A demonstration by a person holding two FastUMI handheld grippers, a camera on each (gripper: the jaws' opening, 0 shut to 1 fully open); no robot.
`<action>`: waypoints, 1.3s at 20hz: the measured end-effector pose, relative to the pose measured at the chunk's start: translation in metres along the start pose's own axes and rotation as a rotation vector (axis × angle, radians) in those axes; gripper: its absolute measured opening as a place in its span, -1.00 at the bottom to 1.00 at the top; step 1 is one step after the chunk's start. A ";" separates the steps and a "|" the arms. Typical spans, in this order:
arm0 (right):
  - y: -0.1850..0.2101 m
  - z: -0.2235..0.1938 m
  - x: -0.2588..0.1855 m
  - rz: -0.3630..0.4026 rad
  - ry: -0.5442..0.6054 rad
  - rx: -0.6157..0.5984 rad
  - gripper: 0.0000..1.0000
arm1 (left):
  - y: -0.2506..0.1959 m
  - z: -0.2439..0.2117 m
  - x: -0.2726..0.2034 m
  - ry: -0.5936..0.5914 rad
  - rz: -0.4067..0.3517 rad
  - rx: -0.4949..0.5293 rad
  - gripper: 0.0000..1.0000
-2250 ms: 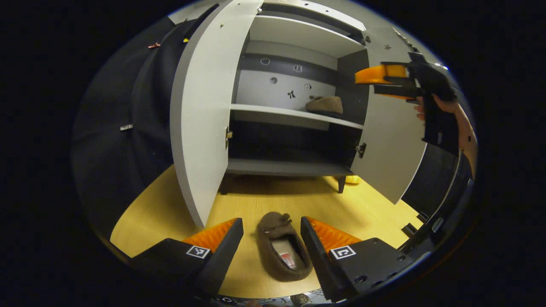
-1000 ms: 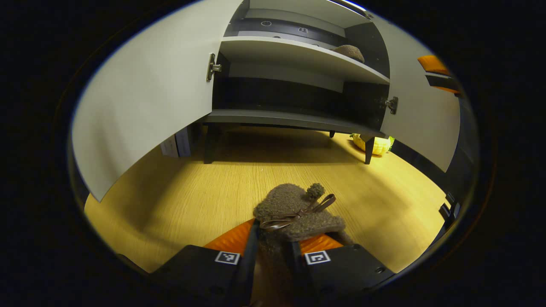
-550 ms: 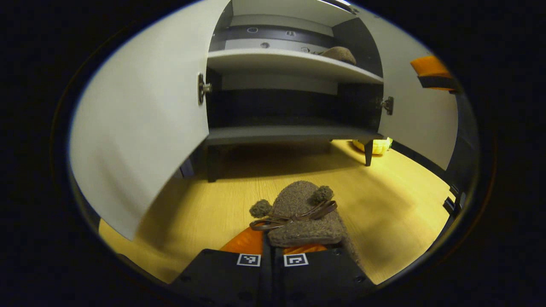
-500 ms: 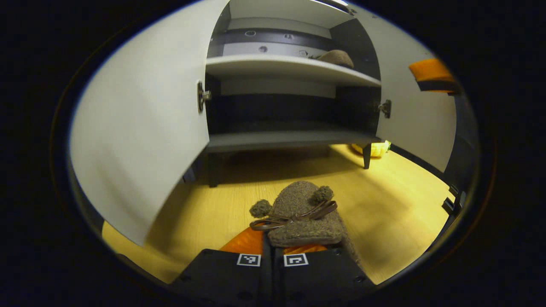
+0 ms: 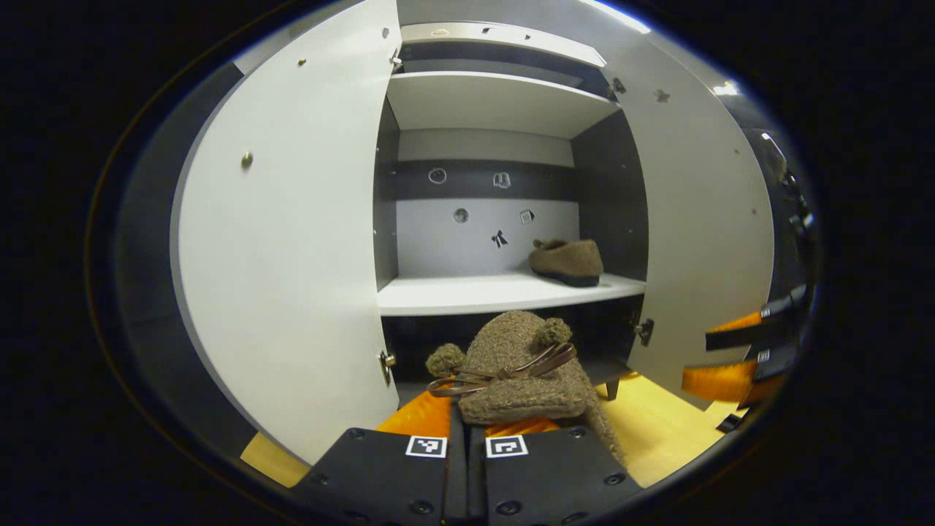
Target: Grab one shoe with the right hand and put it into the shoe cabinet, grab the other shoe with the left hand and put it into the shoe cabinet; then close the right door with the right hand and the left door with the left hand.
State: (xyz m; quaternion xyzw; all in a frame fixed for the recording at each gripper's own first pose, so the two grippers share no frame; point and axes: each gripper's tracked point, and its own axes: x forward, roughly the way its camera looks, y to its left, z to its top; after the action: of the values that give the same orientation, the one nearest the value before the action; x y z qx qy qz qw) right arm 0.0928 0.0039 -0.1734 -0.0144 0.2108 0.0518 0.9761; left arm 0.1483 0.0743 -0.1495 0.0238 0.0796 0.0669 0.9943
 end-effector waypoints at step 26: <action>0.016 0.016 0.015 0.101 0.070 0.105 0.96 | 0.033 0.136 0.350 0.020 0.134 0.088 -0.89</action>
State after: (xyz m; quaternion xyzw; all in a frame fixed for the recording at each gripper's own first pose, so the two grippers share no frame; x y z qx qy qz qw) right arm 0.1110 0.0224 -0.1648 0.0454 0.2476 0.0894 0.9637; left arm 0.5088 0.1494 -0.0677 0.0723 0.0909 0.1298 0.9847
